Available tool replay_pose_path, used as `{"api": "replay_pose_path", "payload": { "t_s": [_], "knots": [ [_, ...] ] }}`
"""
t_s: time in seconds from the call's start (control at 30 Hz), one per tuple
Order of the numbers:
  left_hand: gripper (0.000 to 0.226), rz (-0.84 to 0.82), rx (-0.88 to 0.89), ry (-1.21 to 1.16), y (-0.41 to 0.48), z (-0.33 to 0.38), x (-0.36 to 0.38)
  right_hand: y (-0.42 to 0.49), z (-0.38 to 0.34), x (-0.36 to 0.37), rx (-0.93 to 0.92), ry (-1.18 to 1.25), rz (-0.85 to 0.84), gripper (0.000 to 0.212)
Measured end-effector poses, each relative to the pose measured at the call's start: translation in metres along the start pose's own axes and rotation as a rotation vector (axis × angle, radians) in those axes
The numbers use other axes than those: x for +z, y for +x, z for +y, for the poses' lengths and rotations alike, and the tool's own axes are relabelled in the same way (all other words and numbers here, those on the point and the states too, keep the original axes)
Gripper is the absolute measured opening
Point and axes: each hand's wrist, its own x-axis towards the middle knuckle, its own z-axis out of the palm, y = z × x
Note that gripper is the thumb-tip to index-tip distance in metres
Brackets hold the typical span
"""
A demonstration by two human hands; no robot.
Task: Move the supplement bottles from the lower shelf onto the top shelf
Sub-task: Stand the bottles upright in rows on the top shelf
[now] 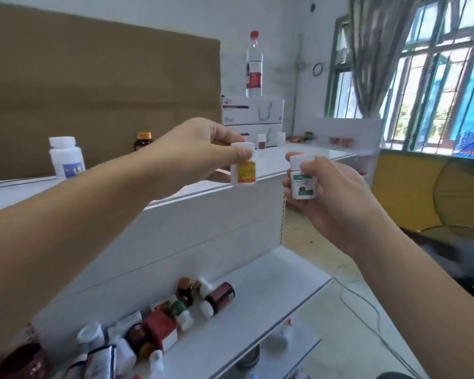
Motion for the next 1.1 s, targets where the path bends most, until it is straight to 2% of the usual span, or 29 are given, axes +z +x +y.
{"api": "replay_pose_path", "payload": {
  "t_s": [0.13,0.37,0.5,0.67,0.77,0.97,1.1],
  "knots": [
    [0.022,-0.039,-0.034,0.134,0.067,-0.003,0.002,0.072,-0.002,-0.013,-0.015,-0.034,-0.019,0.012],
    [0.022,0.029,-0.092,0.192,0.170,-0.028,0.010,0.184,0.008,-0.038,-0.033,-0.156,-0.129,0.010],
    [0.025,0.082,-0.127,0.209,0.219,-0.047,0.020,0.249,0.020,-0.055,-0.031,-0.358,-0.207,0.021],
    [0.024,0.220,-0.136,0.499,0.267,-0.063,0.030,0.329,0.028,-0.077,-0.070,-0.484,-0.383,0.021],
    [0.024,0.274,-0.131,0.574,0.292,-0.066,0.035,0.372,0.030,-0.089,-0.081,-0.552,-0.502,0.019],
    [0.029,0.293,-0.141,0.778,0.344,-0.073,0.044,0.434,0.042,-0.101,-0.112,-0.669,-0.629,0.013],
    [0.035,0.284,-0.160,0.818,0.372,-0.082,0.046,0.453,0.058,-0.105,-0.135,-0.691,-0.667,0.009]
  ]
}}
